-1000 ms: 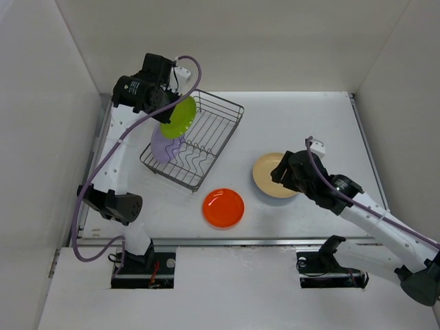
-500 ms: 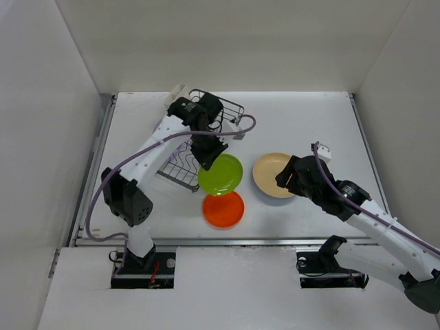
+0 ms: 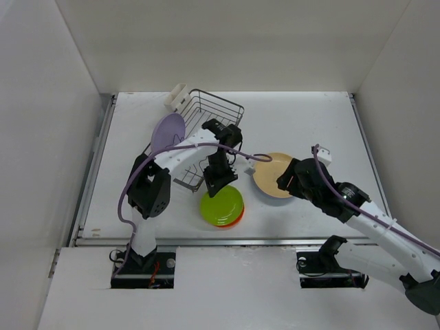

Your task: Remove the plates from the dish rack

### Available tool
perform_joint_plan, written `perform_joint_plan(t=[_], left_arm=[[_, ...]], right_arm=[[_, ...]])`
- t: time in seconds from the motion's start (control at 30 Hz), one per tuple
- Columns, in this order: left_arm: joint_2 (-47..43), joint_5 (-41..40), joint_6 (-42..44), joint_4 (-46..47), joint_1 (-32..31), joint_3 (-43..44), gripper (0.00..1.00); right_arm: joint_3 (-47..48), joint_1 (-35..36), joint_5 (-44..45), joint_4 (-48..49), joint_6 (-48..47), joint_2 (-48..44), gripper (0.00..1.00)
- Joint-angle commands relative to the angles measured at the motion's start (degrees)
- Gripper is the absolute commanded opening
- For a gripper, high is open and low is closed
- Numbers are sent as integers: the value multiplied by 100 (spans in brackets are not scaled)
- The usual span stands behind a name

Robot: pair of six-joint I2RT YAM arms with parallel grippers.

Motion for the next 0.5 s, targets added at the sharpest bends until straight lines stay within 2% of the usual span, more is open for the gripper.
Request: perform_joint_plan(t=[0.0, 0.03, 0.07, 0.13, 0.17, 0.2, 0.47], left_arm=[[9, 99, 260, -403, 69, -141, 13], [62, 30, 321, -403, 69, -141, 18], [62, -23, 322, -343, 69, -202, 28], [124, -146, 260, -272, 69, -202, 37], [124, -199, 208, -219, 69, -202, 43], [124, -269, 208, -141, 69, -254, 50], [-174, -454, -82, 237, 69, -246, 71]], right_arm=[[-35, 47, 93, 117, -15, -75, 63], [-35, 47, 93, 117, -15, -76, 63], [-35, 47, 93, 117, -15, -76, 63], [-35, 47, 93, 117, -15, -76, 63], [-35, 47, 93, 117, -15, -128, 67], [17, 47, 40, 117, -15, -129, 67], [79, 47, -13, -260, 46, -540, 68]])
